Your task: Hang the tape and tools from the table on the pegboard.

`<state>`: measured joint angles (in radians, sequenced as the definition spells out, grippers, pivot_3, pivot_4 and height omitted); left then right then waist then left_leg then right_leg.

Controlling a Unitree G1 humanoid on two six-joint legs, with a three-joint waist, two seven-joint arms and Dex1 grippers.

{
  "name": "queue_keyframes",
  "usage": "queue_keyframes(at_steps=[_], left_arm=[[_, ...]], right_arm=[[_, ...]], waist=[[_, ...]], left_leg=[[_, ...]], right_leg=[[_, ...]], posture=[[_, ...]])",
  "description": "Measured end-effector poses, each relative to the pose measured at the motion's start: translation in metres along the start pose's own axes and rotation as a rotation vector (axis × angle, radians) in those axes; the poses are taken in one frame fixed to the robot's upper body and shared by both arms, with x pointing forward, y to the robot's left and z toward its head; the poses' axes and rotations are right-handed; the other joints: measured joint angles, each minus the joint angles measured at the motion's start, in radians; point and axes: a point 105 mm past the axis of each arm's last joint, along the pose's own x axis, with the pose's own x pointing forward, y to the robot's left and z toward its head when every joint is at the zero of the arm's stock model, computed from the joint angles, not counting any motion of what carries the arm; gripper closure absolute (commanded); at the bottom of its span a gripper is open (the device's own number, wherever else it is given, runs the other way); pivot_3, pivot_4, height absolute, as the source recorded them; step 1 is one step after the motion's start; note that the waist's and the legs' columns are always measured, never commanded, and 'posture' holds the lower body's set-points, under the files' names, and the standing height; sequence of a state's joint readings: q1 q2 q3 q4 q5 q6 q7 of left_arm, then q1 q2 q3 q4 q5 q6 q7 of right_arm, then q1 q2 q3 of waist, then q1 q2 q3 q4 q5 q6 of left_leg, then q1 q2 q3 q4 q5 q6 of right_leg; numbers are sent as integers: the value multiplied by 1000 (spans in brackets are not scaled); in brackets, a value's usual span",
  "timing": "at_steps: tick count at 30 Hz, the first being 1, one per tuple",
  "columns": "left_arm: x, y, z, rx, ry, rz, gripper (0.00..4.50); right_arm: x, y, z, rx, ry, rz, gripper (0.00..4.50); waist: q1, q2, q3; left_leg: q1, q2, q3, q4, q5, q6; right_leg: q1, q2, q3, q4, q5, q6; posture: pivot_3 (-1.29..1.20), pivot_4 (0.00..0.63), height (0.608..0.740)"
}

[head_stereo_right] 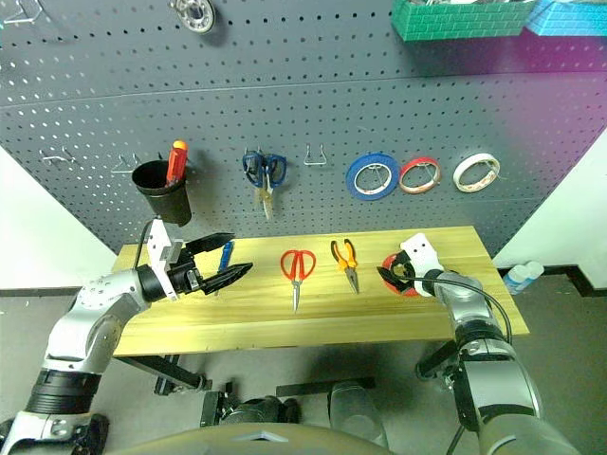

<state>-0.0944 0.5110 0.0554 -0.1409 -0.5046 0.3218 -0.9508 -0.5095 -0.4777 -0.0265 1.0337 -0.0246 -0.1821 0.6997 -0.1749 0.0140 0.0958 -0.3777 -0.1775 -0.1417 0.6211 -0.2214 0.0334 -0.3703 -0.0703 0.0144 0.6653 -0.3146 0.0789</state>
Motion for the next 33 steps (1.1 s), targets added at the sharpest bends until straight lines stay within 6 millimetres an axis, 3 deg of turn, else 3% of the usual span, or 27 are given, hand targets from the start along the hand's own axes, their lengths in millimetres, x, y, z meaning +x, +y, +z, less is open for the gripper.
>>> queue_keyframes(at_steps=[6,10,23,33], left_arm=[[1,-8,4,-19,-6,-8,41],[1,-11,4,-28,0,-5,41],[2,-18,5,-52,-5,-7,41],[3,-20,5,-50,-4,-11,41]], right_arm=[[-8,1,-14,5,56,14,0],[-13,-4,-7,-17,59,11,0],[-23,-18,-9,-58,150,-17,0],[-27,-26,-5,-90,214,-25,0]], waist=[[23,1,46],[27,1,74],[54,-10,137],[54,-15,150]], left_leg=[[-14,0,1,0,2,3],[-17,0,2,-2,2,4],[-20,1,5,-5,2,4],[-28,1,5,-4,2,3]], right_leg=[[-13,0,0,1,3,4],[-17,-1,0,1,3,5],[-22,-1,2,1,3,5],[-29,-1,1,1,3,5]], posture=[[-210,218,740],[-213,249,740],[-213,294,740],[-225,294,740]])
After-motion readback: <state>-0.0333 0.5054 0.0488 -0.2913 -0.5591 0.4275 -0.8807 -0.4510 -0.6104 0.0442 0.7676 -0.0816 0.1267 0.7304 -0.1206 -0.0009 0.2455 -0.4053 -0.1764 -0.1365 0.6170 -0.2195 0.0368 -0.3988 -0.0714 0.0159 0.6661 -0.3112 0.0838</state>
